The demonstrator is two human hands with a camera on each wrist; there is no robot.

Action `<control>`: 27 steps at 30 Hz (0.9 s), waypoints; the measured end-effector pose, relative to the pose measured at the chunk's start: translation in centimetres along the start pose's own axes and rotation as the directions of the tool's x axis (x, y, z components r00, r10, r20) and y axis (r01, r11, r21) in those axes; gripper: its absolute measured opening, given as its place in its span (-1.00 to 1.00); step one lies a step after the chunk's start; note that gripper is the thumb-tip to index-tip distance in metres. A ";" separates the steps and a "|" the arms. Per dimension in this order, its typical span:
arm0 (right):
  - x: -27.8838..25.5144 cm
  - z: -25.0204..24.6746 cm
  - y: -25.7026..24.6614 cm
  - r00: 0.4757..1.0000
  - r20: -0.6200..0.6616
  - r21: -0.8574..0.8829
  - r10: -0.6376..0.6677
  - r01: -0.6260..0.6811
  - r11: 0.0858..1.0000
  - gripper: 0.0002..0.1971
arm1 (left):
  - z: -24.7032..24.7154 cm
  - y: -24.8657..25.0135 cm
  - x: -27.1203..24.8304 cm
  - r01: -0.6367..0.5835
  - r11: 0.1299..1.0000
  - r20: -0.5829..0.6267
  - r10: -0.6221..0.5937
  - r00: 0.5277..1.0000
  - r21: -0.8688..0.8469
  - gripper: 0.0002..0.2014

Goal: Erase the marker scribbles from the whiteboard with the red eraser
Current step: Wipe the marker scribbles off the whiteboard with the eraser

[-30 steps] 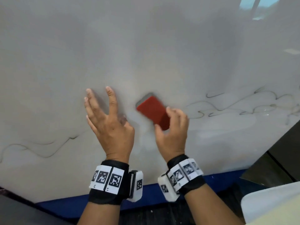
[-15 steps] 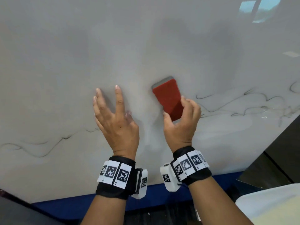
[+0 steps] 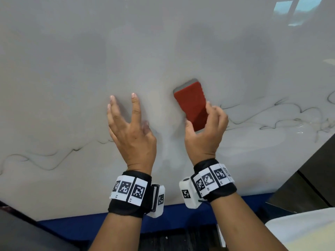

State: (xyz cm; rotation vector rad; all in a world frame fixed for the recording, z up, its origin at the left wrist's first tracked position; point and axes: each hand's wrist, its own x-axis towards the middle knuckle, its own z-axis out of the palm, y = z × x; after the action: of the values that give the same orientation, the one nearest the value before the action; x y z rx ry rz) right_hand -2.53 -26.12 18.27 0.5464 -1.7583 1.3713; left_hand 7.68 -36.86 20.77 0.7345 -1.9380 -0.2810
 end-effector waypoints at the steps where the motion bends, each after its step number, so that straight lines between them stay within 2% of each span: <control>1: -0.5 0.1 -0.2 1.000 0.009 -0.003 0.016 -0.016 1.000 -0.36 | 0.0 0.2 -0.1 0.000 1.000 0.000 0.000 1.000 0.006 -0.22; 5: -3.8 0.0 -0.3 0.972 0.227 -0.041 -0.064 0.075 0.996 -0.37 | 0.2 1.7 -0.1 -0.001 0.999 -0.020 0.000 1.000 -0.034 -0.18; 6: -3.5 -0.3 -0.1 0.965 0.249 -0.038 -0.082 0.094 0.995 -0.37 | 0.2 2.0 -0.1 -0.004 0.999 -0.020 0.003 1.000 -0.052 -0.17; 12: 1.2 -1.6 1.0 1.000 0.015 -0.026 0.014 -0.013 1.000 -0.34 | 0.5 2.0 -0.2 -0.070 0.998 0.032 0.069 0.997 0.002 -0.20; 15: -0.5 -1.2 0.6 0.996 0.091 -0.034 0.002 0.001 0.999 -0.34 | 0.8 2.5 -0.2 -0.062 0.998 0.020 0.062 0.998 0.016 -0.21; 18: -1.4 -1.6 1.1 0.977 0.197 -0.048 -0.086 0.097 0.994 -0.36 | 1.3 3.3 -0.5 -0.074 0.997 0.011 0.074 0.997 0.011 -0.19; 20: 0.0 -2.4 1.8 0.979 0.174 -0.064 -0.110 0.122 0.990 -0.36 | 1.5 3.7 -0.6 -0.078 0.997 0.008 0.078 0.997 0.013 -0.17; 24: 2.8 -3.3 2.6 1.000 0.000 -0.058 0.001 -0.001 0.998 -0.32 | 1.8 4.1 -0.9 -0.102 0.995 0.029 0.101 0.994 0.022 -0.16; 27: 1.5 -2.8 2.3 0.999 0.041 -0.064 0.005 -0.002 0.998 -0.32 | 2.1 4.5 -1.1 -0.113 0.994 0.029 0.113 0.993 0.004 -0.20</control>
State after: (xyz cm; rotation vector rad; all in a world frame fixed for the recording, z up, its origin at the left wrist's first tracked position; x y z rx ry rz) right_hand -4.13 -22.53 18.30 0.5403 -1.8300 1.3104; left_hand 4.54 -32.90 21.21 0.6244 -2.0006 -0.2179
